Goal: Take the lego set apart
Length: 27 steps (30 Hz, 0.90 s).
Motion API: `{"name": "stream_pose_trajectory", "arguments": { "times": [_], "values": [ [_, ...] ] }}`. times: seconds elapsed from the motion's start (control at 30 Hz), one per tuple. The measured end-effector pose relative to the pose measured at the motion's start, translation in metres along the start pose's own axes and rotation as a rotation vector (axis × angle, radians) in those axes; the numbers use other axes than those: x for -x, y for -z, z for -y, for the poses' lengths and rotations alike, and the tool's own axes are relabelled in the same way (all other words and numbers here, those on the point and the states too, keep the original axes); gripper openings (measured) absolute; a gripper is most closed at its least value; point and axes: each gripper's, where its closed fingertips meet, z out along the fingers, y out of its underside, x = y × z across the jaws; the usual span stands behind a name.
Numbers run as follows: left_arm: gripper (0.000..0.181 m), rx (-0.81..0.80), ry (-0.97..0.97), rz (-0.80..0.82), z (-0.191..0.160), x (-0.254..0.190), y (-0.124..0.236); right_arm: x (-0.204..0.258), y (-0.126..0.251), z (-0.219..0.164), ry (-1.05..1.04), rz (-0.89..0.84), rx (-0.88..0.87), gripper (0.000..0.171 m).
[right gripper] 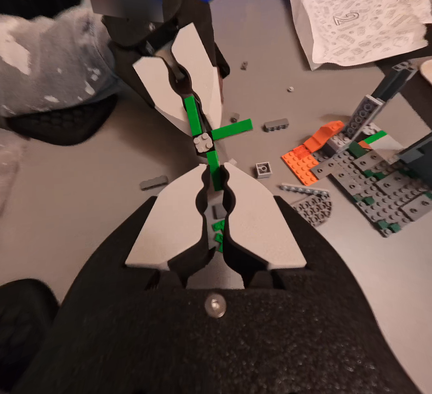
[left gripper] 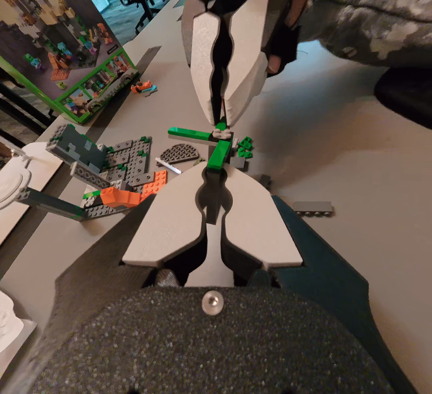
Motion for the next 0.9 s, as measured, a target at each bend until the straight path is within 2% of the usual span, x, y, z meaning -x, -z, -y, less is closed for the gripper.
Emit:
{"name": "stream_pose_trajectory", "arguments": {
  "times": [0.1, 0.3, 0.37, 0.57, 0.63, 0.67, 0.7, 0.9],
  "values": [
    [0.004, -0.058, -0.009, -0.034, 0.016, -0.008, 0.003, 0.008, 0.013, 0.011, -0.091, 0.138, -0.142, 0.007],
    [0.004, -0.090, -0.063, -0.063, 0.027, -0.018, 0.006, 0.021, 0.024, 0.019, -0.171, 0.327, -0.270, 0.006],
    [0.004, -0.041, -0.078, -0.098, 0.021, -0.024, 0.006, 0.020, 0.033, 0.029, -0.180, 0.354, -0.349, 0.000],
    [0.003, -0.016, -0.033, -0.047, 0.014, -0.013, 0.001, 0.004, 0.032, 0.034, -0.052, 0.108, -0.323, 0.000],
    [0.003, -0.010, -0.014, -0.029, 0.008, -0.008, 0.002, 0.003, 0.024, 0.031, -0.006, 0.043, -0.255, 0.004],
    [0.003, -0.002, -0.020, -0.010, 0.006, -0.004, 0.002, 0.002, 0.021, 0.033, -0.010, 0.029, -0.241, 0.015],
    [0.003, 0.006, -0.032, 0.015, 0.004, -0.001, 0.002, 0.001, 0.018, 0.034, -0.027, 0.022, -0.231, 0.018],
    [0.004, 0.105, -0.207, 0.214, 0.000, 0.019, -0.002, -0.022, -0.002, 0.034, -0.235, -0.075, -0.200, 0.027]
  ]
}}
